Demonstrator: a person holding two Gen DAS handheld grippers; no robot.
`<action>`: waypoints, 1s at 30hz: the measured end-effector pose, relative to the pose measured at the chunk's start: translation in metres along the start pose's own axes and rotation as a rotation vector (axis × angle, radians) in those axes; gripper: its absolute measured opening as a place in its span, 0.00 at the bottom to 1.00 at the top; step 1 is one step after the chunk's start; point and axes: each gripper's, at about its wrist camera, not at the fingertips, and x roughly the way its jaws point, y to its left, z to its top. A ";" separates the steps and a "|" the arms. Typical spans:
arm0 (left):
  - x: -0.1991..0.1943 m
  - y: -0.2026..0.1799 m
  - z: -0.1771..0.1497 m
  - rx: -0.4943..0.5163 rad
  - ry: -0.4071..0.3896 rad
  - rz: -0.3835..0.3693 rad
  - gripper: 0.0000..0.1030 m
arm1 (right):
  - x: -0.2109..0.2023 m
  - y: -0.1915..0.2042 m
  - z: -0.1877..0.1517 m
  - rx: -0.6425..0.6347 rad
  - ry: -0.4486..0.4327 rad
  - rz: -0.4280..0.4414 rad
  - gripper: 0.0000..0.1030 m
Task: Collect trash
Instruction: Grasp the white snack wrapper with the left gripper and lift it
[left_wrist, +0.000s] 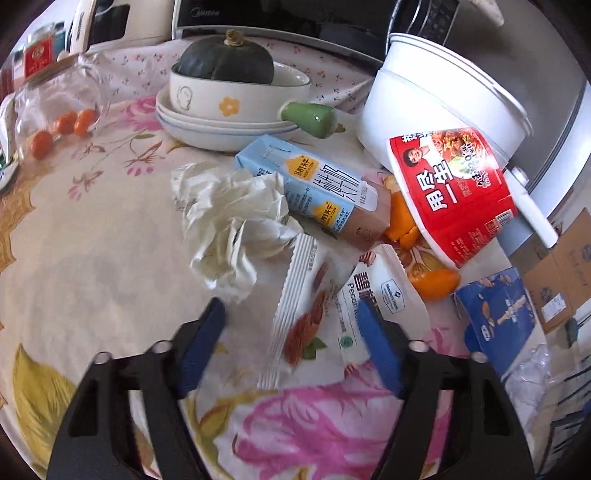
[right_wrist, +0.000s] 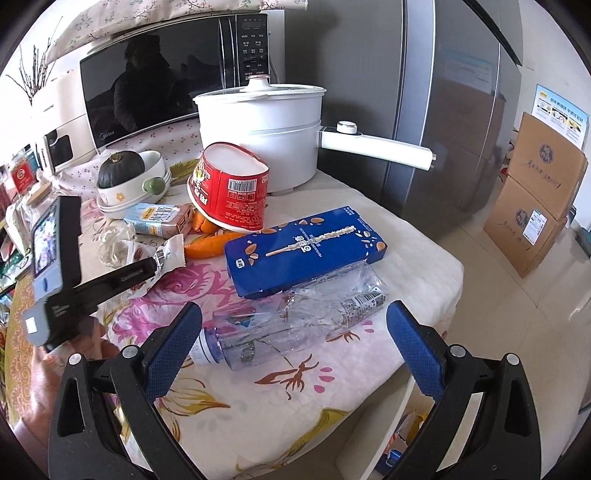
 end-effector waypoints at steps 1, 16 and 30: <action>0.001 -0.002 0.000 0.008 0.005 -0.011 0.44 | 0.001 0.001 -0.001 -0.004 0.003 -0.001 0.93; -0.079 0.019 -0.001 0.038 -0.025 -0.212 0.06 | 0.014 0.044 -0.006 -0.085 0.010 0.022 0.93; -0.184 0.078 0.041 -0.103 -0.234 -0.180 0.07 | 0.039 0.111 0.035 -0.133 0.019 0.049 0.93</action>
